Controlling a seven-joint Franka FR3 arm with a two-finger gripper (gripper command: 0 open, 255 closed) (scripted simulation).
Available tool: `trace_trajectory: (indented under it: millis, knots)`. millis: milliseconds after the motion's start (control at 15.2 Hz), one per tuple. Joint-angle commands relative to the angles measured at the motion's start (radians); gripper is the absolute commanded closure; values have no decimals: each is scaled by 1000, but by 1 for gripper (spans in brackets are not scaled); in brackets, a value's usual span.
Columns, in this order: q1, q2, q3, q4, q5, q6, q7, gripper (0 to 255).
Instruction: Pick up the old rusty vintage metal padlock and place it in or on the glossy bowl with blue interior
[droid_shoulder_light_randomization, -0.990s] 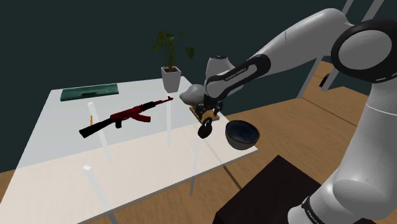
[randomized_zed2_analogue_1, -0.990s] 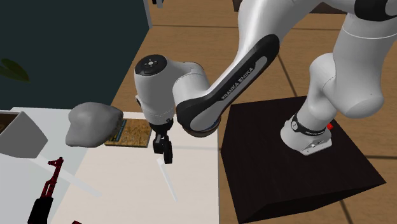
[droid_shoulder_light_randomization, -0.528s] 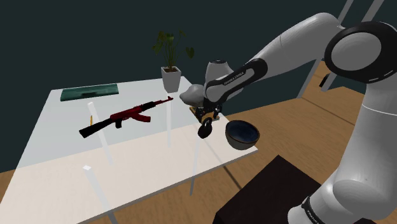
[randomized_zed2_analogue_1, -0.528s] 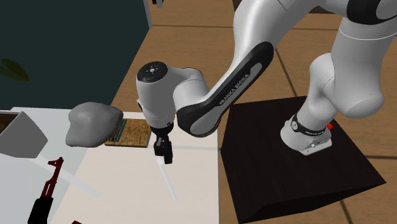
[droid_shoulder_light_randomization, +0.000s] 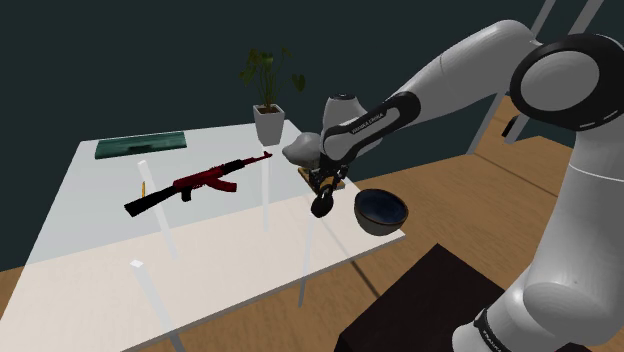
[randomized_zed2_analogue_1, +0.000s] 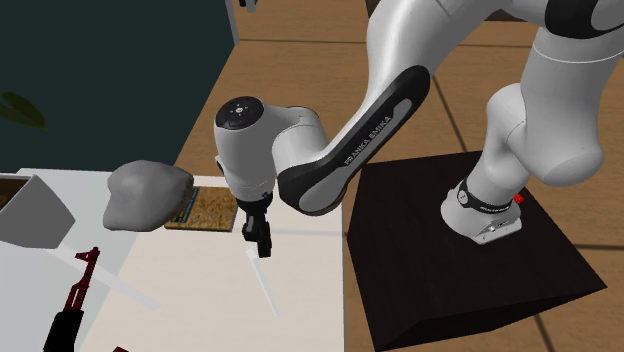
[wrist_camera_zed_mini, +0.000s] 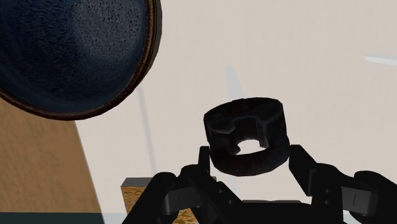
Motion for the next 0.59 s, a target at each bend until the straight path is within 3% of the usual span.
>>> trace_trajectory:
  millis: [0,528]
  knots:
    - [0,0,0,0,0,0,0,255]
    - [-2,-35,4,11,9,-46,-8,255]
